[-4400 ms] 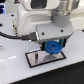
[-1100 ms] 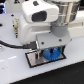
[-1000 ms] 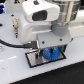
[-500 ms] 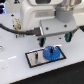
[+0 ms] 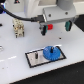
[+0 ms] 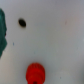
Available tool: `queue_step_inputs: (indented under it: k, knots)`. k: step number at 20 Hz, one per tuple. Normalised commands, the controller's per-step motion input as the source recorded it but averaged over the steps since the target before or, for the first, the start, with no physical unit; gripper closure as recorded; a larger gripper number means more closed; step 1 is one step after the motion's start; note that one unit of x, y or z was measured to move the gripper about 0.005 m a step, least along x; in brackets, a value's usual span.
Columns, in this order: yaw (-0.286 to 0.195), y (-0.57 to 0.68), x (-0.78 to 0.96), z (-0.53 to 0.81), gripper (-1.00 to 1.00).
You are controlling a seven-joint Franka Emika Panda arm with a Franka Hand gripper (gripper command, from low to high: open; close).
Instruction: Insert the blue gear onto the right peg, followed by the red gear
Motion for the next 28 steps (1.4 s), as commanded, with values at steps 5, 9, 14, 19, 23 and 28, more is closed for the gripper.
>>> queue_step_inputs:
  k: [5,9,14,19,23,28]
  knots:
    - [0.0,0.14,-0.7,-0.05,-1.0]
    - [0.0,0.19,-0.66,-0.07,-1.0]
    - [0.0,0.21,-0.57,-0.09,-1.0]
    - [0.0,0.19,-0.32,-0.27,-1.0]
    - [0.0,0.11,-0.2,-0.34,-1.0]
    - [0.0,0.07,-0.28,-0.34,-1.0]
